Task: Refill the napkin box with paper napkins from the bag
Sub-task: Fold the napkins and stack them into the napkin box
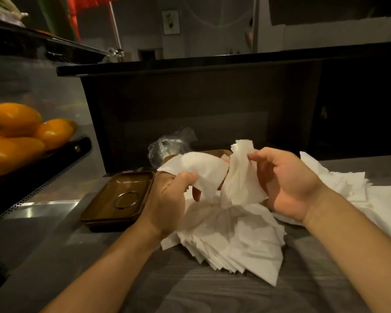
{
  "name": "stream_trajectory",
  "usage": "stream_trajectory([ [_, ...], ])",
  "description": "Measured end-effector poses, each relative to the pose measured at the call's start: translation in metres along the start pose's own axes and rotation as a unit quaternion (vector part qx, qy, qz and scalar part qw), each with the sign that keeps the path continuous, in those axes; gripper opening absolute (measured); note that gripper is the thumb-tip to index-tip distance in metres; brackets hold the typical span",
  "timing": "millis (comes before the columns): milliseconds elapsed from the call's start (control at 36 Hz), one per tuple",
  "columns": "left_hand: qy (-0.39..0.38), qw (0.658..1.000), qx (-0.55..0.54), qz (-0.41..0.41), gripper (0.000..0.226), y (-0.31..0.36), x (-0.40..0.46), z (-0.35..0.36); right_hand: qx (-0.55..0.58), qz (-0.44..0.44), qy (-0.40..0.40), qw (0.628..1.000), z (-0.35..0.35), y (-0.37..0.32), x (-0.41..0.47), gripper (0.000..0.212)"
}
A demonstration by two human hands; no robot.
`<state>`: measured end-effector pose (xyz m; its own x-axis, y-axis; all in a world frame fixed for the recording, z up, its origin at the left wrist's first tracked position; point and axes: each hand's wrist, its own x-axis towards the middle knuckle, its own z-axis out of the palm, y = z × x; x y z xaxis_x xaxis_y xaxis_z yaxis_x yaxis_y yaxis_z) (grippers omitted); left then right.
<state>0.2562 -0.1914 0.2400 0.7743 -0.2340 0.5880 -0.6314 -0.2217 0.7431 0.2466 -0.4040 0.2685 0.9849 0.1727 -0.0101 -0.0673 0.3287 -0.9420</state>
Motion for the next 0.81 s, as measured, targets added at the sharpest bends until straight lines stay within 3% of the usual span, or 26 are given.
stream_trajectory([
  [56,-0.022,0.996,0.092,0.002,0.022,0.002,-0.004,0.000,-0.038,0.012,-0.058,0.998,0.005,0.000,-0.003,0.043],
  [111,-0.072,0.993,0.094,-0.006,0.012,0.005,-0.005,0.002,-0.094,0.003,-0.086,0.992,0.009,-0.001,-0.005,0.043],
  [194,-0.140,0.989,0.015,-0.051,0.022,0.014,-0.004,0.006,-0.118,0.007,-0.089,0.989,0.011,-0.001,-0.004,0.048],
  [278,-0.181,0.981,0.025,-0.065,0.039,0.015,-0.003,0.006,-0.107,0.026,-0.099,0.989,0.010,-0.001,-0.005,0.045],
  [417,-0.206,0.975,0.054,-0.056,0.040,0.020,-0.005,0.008,-0.158,0.028,-0.098,0.982,0.014,0.002,-0.002,0.041],
  [500,-0.209,0.975,0.037,-0.061,0.038,0.020,-0.004,0.007,-0.173,0.008,-0.065,0.983,0.016,0.005,0.002,0.023],
  [667,-0.208,0.975,-0.047,-0.053,0.037,0.019,-0.004,0.006,-0.164,-0.056,-0.050,0.984,0.017,0.010,0.006,0.028],
  [722,-0.178,0.982,-0.011,-0.057,0.039,0.015,-0.004,0.010,-0.177,-0.097,-0.038,0.979,0.017,0.012,0.007,0.029],
  [806,-0.104,0.989,0.086,-0.059,0.022,0.007,-0.001,0.015,-0.187,-0.142,-0.031,0.972,0.015,0.011,0.009,0.041],
])
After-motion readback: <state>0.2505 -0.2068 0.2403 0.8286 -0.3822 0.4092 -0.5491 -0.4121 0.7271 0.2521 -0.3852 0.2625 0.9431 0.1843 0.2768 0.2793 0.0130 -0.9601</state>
